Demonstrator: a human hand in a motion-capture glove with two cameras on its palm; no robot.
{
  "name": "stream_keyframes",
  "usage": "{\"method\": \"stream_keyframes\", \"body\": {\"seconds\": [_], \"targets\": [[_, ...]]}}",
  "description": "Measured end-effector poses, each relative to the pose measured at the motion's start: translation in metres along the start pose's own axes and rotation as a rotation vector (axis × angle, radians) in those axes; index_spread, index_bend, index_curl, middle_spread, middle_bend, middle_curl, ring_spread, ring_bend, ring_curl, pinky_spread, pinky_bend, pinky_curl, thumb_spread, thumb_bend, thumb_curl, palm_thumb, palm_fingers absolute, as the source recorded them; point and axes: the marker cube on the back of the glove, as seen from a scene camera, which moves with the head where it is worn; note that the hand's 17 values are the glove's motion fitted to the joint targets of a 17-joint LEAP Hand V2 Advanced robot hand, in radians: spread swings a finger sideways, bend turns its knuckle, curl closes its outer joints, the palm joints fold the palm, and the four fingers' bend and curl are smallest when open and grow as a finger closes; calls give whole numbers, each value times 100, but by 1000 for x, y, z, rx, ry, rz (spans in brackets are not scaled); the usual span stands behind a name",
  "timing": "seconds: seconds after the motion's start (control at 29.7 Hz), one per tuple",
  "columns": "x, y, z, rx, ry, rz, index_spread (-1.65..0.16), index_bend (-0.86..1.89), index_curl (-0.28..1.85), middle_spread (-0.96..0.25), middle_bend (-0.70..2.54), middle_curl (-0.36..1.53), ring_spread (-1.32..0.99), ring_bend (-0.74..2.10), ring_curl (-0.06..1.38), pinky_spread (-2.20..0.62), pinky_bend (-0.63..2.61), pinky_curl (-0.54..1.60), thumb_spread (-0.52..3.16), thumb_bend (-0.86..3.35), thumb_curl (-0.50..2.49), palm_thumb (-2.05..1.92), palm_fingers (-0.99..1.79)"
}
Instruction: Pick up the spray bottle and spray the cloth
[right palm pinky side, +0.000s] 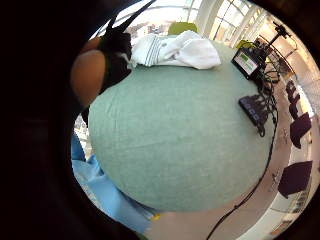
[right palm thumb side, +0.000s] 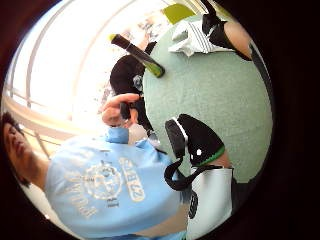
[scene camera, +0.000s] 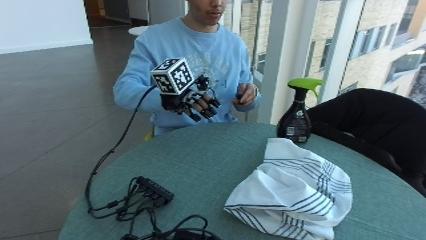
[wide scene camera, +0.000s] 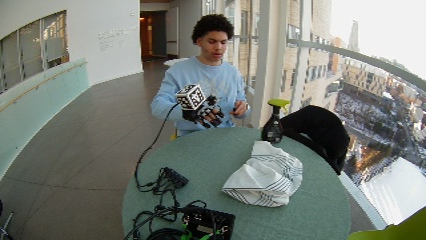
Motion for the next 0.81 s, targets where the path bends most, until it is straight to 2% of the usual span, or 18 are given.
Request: {"method": "stream_keyframes", "body": {"seconds": [0.3,0.81], "targets": [[28,35,4,-34,30,44,-33,14,30,-9,23,43,-2,19,33,17,22,36,109,-2,36,70,75],[47,59,14,-33,35,81,-33,12,28,-10,26,44,-2,20,33,17,21,36,111,-2,35,71,76]]}}
